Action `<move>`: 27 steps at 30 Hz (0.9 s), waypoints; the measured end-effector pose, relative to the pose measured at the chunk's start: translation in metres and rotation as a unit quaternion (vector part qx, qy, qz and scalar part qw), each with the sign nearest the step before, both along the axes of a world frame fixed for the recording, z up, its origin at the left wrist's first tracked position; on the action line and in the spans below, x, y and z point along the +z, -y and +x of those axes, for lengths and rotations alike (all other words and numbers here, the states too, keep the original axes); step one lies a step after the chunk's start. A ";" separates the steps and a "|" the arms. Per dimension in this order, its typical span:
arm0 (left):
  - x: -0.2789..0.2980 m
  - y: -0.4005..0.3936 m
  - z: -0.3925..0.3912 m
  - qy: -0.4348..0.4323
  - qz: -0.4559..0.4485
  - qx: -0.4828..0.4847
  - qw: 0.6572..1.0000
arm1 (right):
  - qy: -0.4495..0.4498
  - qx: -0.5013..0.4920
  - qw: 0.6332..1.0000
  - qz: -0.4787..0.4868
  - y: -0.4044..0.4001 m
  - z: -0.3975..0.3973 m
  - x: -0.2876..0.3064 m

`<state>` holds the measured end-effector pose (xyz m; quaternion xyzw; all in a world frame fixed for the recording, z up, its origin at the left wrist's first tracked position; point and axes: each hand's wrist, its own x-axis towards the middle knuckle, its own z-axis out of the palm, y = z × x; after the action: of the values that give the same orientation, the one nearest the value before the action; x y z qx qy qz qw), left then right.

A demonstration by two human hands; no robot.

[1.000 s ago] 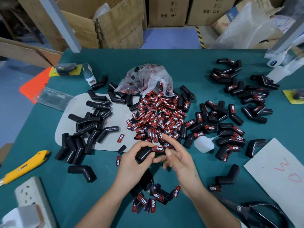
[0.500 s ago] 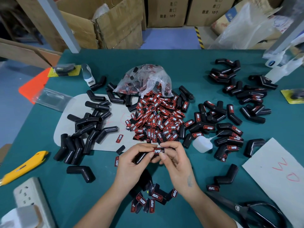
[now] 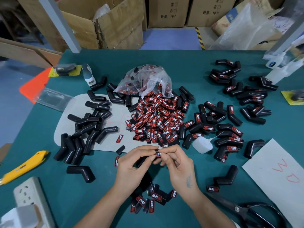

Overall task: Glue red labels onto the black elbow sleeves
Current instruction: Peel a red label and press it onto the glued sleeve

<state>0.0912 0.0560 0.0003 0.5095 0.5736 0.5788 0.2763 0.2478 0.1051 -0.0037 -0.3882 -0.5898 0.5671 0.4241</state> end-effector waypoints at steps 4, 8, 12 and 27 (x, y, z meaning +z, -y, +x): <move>0.001 -0.001 -0.003 0.002 0.001 -0.012 1.000 | -0.009 0.024 1.000 -0.013 -0.001 0.001 0.001; -0.001 -0.002 -0.003 -0.018 -0.001 -0.004 1.000 | -0.013 0.012 0.999 -0.034 0.000 -0.002 -0.002; -0.003 -0.002 0.000 -0.025 -0.002 0.001 1.000 | -0.012 -0.006 1.000 -0.021 0.001 -0.002 -0.004; -0.006 -0.002 0.000 -0.037 -0.009 -0.008 0.999 | -0.008 -0.011 1.000 -0.025 0.001 -0.002 -0.004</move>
<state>0.0907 0.0577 -0.0058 0.5325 0.5846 0.5523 0.2639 0.2457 0.1037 -0.0076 -0.4006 -0.5676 0.5798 0.4256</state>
